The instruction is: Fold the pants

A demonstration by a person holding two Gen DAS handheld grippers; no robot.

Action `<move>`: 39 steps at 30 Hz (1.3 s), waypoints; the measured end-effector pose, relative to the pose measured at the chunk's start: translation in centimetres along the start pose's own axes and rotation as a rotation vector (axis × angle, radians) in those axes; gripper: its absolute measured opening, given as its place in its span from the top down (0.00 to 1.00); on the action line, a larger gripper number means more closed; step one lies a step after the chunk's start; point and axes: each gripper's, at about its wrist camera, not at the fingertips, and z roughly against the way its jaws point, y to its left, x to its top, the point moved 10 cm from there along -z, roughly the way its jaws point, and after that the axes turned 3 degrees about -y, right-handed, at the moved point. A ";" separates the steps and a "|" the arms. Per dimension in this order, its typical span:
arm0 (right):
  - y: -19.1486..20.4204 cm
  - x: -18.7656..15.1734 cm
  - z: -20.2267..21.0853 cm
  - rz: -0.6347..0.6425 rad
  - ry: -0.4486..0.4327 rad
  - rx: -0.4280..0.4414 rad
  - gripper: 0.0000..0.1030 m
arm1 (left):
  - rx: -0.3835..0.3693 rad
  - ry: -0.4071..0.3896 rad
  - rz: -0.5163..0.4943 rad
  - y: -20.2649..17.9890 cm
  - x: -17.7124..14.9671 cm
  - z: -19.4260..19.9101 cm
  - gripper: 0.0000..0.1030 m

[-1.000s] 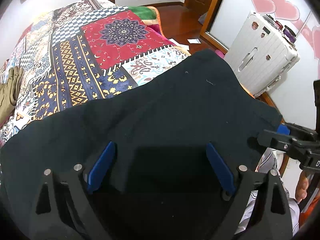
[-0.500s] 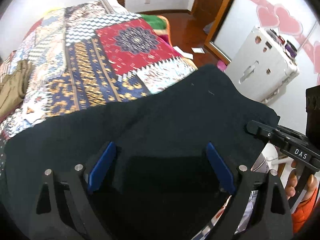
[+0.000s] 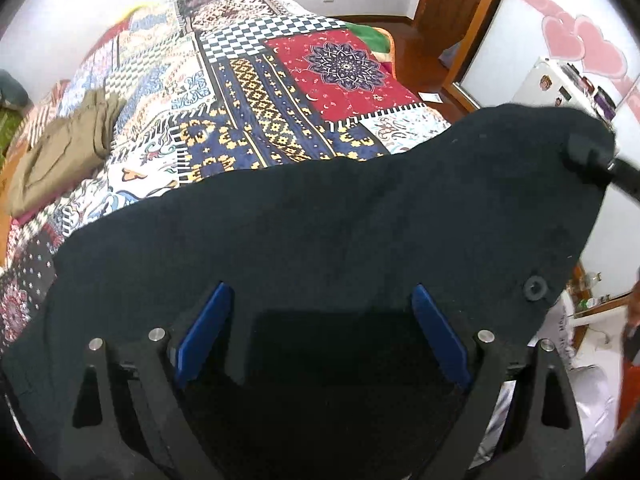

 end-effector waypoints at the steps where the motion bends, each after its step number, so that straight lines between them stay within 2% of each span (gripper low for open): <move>1: 0.5 0.2 0.0 0.011 -0.001 0.003 0.87 | 0.012 -0.003 -0.021 0.0 -0.1 -0.1 0.09; 6: 3.5 0.9 0.1 0.061 -0.007 0.021 0.87 | 0.018 -0.030 -0.070 -0.3 -0.4 -0.5 0.08; 10: 6.5 1.5 0.1 0.120 -0.017 0.027 0.87 | -0.052 -0.047 -0.010 0.4 -0.3 0.9 0.09; 13: 9.0 2.0 0.1 0.169 -0.020 0.037 0.87 | -0.094 -0.092 0.054 2.1 -0.2 3.1 0.09; 16: 11.9 2.2 -0.4 0.226 -0.015 0.057 0.87 | -0.077 -0.152 0.104 5.3 -0.3 5.6 0.09; 21: 17.2 1.7 -1.8 0.328 0.012 0.114 0.87 | 0.003 -0.215 0.180 11.2 -1.8 8.9 0.09; 24: 20.2 0.6 -3.6 0.386 0.051 0.160 0.87 | -0.004 -0.223 0.280 14.3 -3.2 10.1 0.09; 27: 22.5 -1.9 -6.4 0.439 0.129 0.198 0.87 | -0.011 -0.233 0.367 16.4 -4.4 10.8 0.09; 31: 22.9 -6.7 -9.8 0.474 0.283 0.217 0.87 | 0.010 -0.221 0.385 17.3 -5.9 10.7 0.09; 34: 22.5 -9.0 -10.8 0.485 0.354 0.214 0.87 | 0.031 -0.219 0.371 17.2 -6.7 10.8 0.09; 36: 22.2 -9.3 -10.8 0.464 0.367 0.224 0.87 | 0.041 -0.224 0.359 17.0 -6.8 10.8 0.09; 39: 22.3 -7.7 -10.2 0.416 0.334 0.242 0.87 | 0.044 -0.225 0.357 17.0 -7.0 10.8 0.09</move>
